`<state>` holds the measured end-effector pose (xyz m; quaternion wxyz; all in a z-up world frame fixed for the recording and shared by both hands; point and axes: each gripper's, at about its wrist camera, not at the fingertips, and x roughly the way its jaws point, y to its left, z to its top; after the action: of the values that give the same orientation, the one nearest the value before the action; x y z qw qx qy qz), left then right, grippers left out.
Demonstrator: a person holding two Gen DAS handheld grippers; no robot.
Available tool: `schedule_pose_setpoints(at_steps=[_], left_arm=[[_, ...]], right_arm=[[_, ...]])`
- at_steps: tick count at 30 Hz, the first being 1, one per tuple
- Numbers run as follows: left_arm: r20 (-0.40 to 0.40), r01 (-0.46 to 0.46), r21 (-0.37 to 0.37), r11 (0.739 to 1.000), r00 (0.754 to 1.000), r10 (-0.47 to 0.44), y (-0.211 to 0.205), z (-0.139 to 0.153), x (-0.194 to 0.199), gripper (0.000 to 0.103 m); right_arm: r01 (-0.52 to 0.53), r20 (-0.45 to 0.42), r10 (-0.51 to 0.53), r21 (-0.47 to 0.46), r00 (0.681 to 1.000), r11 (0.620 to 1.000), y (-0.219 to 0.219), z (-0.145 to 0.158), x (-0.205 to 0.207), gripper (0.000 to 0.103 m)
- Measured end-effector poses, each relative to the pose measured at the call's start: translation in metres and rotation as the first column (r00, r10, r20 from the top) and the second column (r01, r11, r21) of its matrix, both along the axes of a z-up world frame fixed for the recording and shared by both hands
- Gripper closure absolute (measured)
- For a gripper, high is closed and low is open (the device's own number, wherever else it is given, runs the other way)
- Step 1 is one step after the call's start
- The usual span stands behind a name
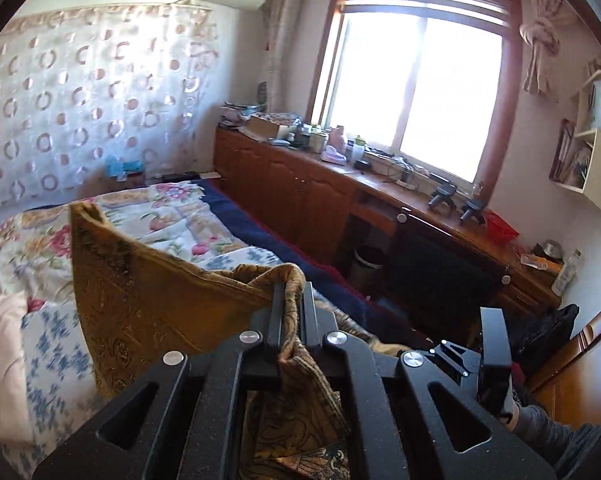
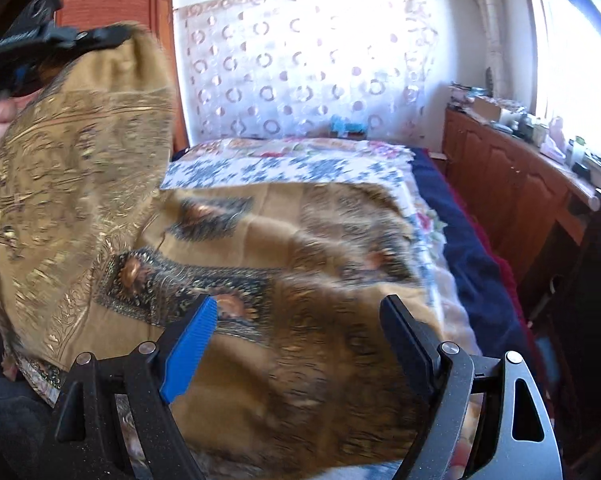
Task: Fold small clothes
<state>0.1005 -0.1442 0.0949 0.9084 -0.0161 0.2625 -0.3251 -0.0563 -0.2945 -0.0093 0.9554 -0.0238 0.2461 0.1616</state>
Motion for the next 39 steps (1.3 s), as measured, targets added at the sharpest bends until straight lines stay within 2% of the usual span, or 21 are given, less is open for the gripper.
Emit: schedule_pose_setpoints(at_steps=[2, 4, 5, 6, 7, 9, 16, 23, 25, 29, 33, 36, 39], left_arm=[[0.003, 0.006, 0.046, 0.999, 1.0, -0.006, -0.014, -0.005, 0.006, 0.095], [-0.017, 0.025, 0.066, 0.997, 1.0, -0.024, -0.019, -0.015, 0.009, 0.076], [-0.022, 0.036, 0.057, 0.998, 0.999, -0.034, -0.017, -0.018, 0.008, 0.058], [-0.024, 0.036, 0.055, 0.998, 0.999, -0.035, -0.016, -0.022, 0.008, 0.05], [-0.027, 0.026, 0.064, 0.998, 0.999, -0.025, -0.015, -0.025, 0.009, 0.048], [-0.04, 0.017, 0.068, 0.998, 0.999, -0.014, -0.009, -0.03, 0.009, 0.029], [-0.057, -0.084, 0.093, 0.992, 0.994, 0.09, 0.032, -0.056, -0.006, 0.027], [-0.084, -0.19, 0.128, 0.973, 0.976, 0.202, 0.072, -0.092, -0.018, 0.027], [-0.075, -0.219, 0.134, 0.966, 0.97, 0.231, 0.077, -0.1, -0.019, 0.027], [0.014, -0.293, 0.149, 0.945, 0.956, 0.294, 0.081, -0.113, -0.023, 0.027], [-0.028, -0.279, 0.091, 0.956, 0.959, 0.283, 0.079, -0.127, -0.016, 0.027], [-0.053, -0.272, 0.086, 0.958, 0.959, 0.277, 0.076, -0.138, -0.011, 0.027], [-0.097, -0.264, 0.08, 0.961, 0.958, 0.271, 0.074, -0.148, -0.007, 0.027]], right_arm=[[0.015, 0.005, -0.015, 0.016, 1.0, 1.0, -0.008, 0.002, -0.004, 0.018], [0.027, 0.004, -0.027, 0.023, 1.0, 0.999, -0.015, 0.001, -0.006, 0.018], [0.034, 0.002, -0.034, 0.022, 0.999, 0.999, -0.017, 0.0, -0.006, 0.018], [0.041, 0.0, -0.041, 0.019, 0.999, 0.999, -0.018, -0.001, -0.006, 0.018], [0.047, -0.002, -0.047, 0.016, 0.999, 0.999, -0.017, -0.002, -0.005, 0.018], [0.058, -0.012, -0.058, 0.019, 0.998, 0.998, -0.018, -0.003, -0.002, 0.018], [0.045, -0.014, -0.045, 0.045, 0.999, 0.998, -0.012, 0.003, 0.004, 0.018], [0.032, 0.004, -0.033, 0.035, 0.999, 0.999, 0.0, 0.012, 0.018, 0.018], [0.031, 0.009, -0.032, 0.057, 0.999, 0.998, -0.001, 0.015, 0.022, 0.018], [0.007, 0.0, -0.007, 0.084, 1.0, 0.996, 0.0, 0.017, 0.031, 0.018], [-0.003, -0.035, 0.005, 0.062, 0.999, 0.998, 0.008, 0.012, 0.047, 0.018], [0.002, -0.082, 0.0, 0.031, 0.997, 1.0, 0.013, 0.0, 0.062, 0.018], [0.0, -0.138, 0.005, 0.039, 0.99, 0.999, 0.013, -0.007, 0.076, 0.018]])
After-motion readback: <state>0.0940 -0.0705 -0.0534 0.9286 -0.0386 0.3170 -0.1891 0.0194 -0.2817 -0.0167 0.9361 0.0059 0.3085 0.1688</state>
